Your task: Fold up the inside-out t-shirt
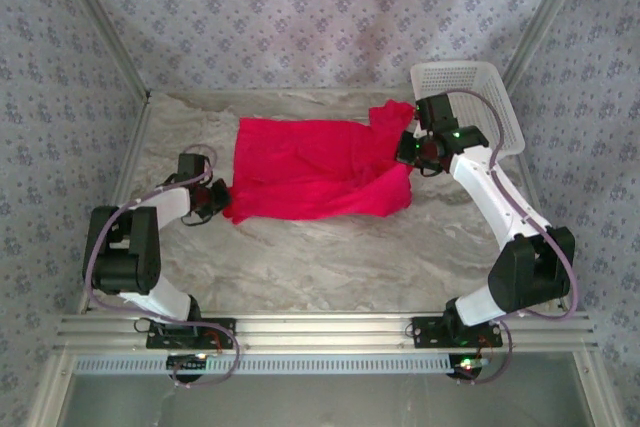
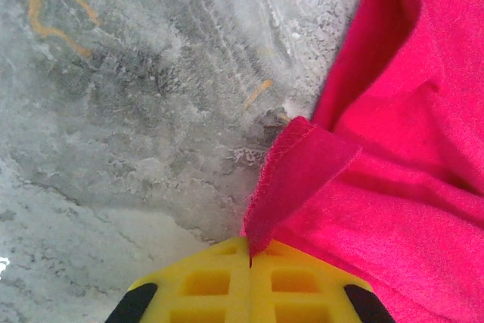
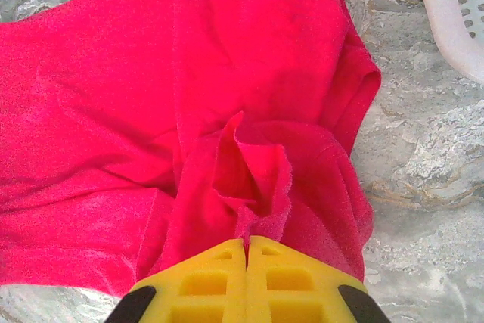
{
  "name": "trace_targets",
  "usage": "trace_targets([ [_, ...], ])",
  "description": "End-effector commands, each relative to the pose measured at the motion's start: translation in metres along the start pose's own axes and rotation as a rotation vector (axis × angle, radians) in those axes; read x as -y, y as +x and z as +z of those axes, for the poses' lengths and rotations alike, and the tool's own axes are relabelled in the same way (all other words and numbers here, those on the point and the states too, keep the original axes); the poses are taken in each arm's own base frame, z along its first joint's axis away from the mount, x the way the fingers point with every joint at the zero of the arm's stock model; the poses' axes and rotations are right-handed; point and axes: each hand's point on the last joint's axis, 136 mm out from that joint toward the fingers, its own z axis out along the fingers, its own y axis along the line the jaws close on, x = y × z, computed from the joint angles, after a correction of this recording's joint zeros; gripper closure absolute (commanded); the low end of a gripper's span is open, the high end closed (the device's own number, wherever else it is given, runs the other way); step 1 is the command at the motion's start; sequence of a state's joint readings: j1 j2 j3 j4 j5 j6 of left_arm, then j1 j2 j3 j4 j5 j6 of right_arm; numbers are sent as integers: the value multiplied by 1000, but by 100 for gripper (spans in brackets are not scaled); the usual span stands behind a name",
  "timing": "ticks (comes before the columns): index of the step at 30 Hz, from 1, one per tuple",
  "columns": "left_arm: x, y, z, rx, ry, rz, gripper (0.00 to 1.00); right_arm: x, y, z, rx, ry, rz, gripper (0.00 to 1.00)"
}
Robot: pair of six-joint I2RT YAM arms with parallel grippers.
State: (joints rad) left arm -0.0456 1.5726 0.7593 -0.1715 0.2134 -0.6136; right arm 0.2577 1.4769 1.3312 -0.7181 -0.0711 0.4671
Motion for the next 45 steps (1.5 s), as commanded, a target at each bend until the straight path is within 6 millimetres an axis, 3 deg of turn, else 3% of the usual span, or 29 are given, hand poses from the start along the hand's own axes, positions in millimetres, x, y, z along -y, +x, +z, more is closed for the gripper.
trace_targets([
  [1,13,-15,-11,36,38,15,100,-5,-12,-18,38,-30,22,100],
  [5,40,-34,-41,87,111,17,100,-1,-26,-26,69,-35,40,100],
  [9,98,-91,-113,227,292,16,100,0,-65,-57,169,-66,74,100],
  [11,126,-128,-160,308,404,-1,100,0,-89,-84,240,-98,93,100],
  [14,150,-178,-227,420,539,-41,100,-2,-121,-131,351,-144,116,100],
  [17,167,-212,-285,509,658,-65,100,-12,-143,-180,474,-204,127,100],
  [20,184,-228,-328,564,735,-50,100,-25,-156,-223,579,-264,116,100],
  [28,214,-229,-431,678,857,45,100,-56,-157,-312,734,-403,53,100],
  [32,220,-211,-512,823,889,135,100,-64,-146,-376,870,-442,-1,100],
  [36,217,-185,-572,976,847,208,100,-64,-127,-428,997,-443,-39,100],
  [40,217,-168,-600,1055,818,253,100,-59,-115,-457,1076,-418,-51,100],
  [45,217,-170,-602,1068,805,260,100,-54,-115,-469,1118,-382,-59,100],
])
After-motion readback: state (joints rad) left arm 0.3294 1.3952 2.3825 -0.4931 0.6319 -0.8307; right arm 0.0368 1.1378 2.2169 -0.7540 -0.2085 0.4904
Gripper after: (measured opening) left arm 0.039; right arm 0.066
